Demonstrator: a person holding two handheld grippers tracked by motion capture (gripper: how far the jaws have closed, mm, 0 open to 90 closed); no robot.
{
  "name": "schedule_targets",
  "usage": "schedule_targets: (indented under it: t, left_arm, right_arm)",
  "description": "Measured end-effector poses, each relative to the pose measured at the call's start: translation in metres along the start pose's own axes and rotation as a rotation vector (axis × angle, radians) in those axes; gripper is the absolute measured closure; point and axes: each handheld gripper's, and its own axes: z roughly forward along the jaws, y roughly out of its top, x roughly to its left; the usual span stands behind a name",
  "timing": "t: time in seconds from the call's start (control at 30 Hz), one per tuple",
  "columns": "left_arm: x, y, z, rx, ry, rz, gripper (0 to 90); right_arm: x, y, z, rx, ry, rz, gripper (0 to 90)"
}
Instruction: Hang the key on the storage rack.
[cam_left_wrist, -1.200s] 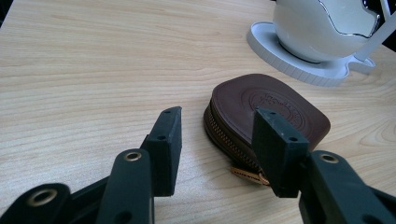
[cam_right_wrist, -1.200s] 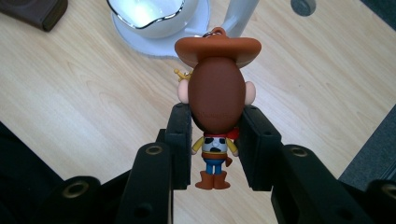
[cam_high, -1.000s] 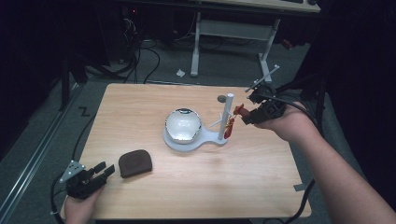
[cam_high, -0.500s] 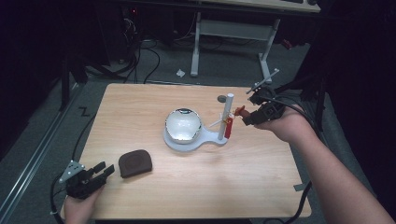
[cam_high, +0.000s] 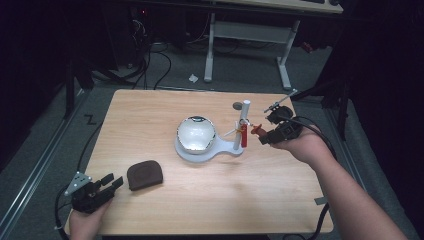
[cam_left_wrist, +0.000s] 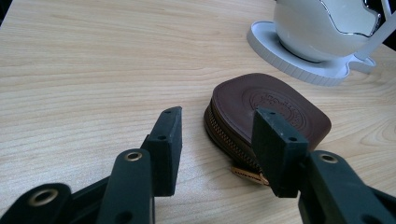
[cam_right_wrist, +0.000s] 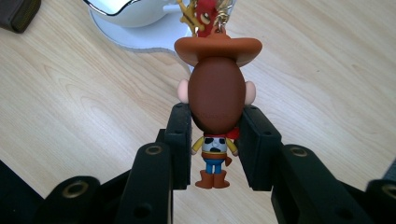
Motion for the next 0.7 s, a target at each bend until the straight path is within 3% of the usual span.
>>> schedule_targets:
  t: [0.37, 0.7]
  left_arm:
    - [0.000, 0.000, 0.001, 0.004, -0.005, 0.000, 53.5]
    - [0.000, 0.000, 0.001, 0.011, -0.008, 0.004, 53.4]
  right_arm:
    - [-0.004, -0.012, 0.035, -0.009, 0.022, 0.033, 67.6]
    - [-0.002, -0.015, 0.063, -0.073, 0.048, 0.048, 67.3]
